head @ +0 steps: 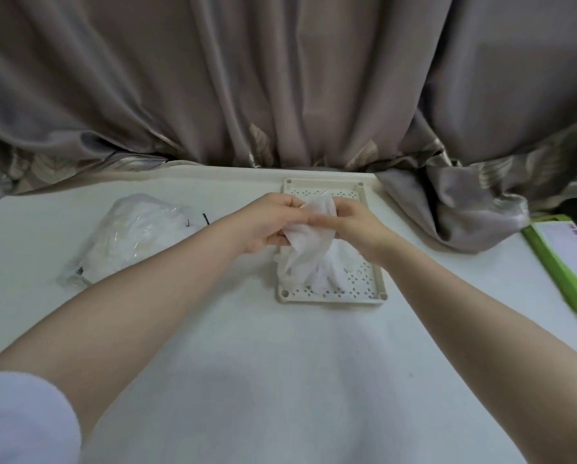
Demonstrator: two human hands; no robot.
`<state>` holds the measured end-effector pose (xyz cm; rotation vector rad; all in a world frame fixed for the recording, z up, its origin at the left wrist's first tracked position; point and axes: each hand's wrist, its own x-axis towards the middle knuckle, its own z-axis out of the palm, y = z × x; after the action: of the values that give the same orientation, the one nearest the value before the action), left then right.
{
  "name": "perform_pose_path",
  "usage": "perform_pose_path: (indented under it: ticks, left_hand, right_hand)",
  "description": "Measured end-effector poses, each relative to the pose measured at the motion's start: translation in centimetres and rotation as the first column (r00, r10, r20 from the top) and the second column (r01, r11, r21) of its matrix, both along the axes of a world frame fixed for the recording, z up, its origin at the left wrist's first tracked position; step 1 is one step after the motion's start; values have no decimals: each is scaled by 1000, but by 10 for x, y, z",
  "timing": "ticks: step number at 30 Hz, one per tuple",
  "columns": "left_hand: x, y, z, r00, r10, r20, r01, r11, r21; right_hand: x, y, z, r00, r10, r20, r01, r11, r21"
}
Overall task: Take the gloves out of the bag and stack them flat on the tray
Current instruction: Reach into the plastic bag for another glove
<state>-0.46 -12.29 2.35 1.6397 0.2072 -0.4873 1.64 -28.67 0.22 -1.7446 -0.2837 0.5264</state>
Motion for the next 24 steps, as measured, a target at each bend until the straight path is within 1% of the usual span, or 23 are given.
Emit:
perform_pose_path:
  ticks: [2, 4, 6, 7, 9, 10, 11, 13, 15, 17, 20, 22, 24]
  left_hand:
    - [2, -3, 2, 998, 47, 30, -48, 998, 49]
    - [5, -4, 0, 993, 106, 56, -107, 994, 20]
    - [7, -7, -4, 976, 206, 64, -202, 977, -73]
    - [8, -9, -8, 963, 259, 74, -252, 963, -92]
    - [9, -14, -14, 942, 319, 104, -315, 948, -52]
    - [8, -16, -16, 946, 309, 94, -306, 951, -39]
    - [7, -20, -18, 964, 261, 50, -258, 965, -57]
    - [4, -25, -23, 995, 90, -42, -95, 985, -142]
    - [1, -32, -27, 996, -62, -69, 48, 981, -188]
    - [-1, -40, -29, 987, -135, -83, 116, 973, -199]
    - [-1, -43, -32, 985, -129, -111, 99, 966, -238]
    - [0, -40, -37, 981, -114, -159, 64, 955, -291]
    - [1, -35, -45, 976, -66, -206, -3, 948, -318]
  right_hand:
    - [1, -2, 2, 999, -16, 35, 18, 998, -64]
    - [4, -9, 0, 999, -36, -21, 35, 998, -53]
    - [7, -17, -1, 989, -56, -135, 59, 998, 15]
    - [8, -21, 0, 978, -60, -199, 75, 995, 70]
    - [9, -30, 0, 949, -64, -309, 121, 978, 170]
    - [10, -33, 0, 929, -70, -364, 156, 965, 211]
    - [11, -38, 0, 904, -76, -421, 197, 947, 253]
    - [12, -44, -1, 845, -84, -528, 281, 910, 305]
    - [14, -48, -2, 794, -69, -604, 321, 892, 320]
    - [16, -52, -3, 740, -57, -670, 354, 880, 317]
    - [20, -55, -7, 691, -79, -718, 420, 853, 311]
    - [26, -57, -16, 695, -153, -703, 464, 842, 276]
    - [34, -59, -28, 695, -249, -675, 511, 832, 219]
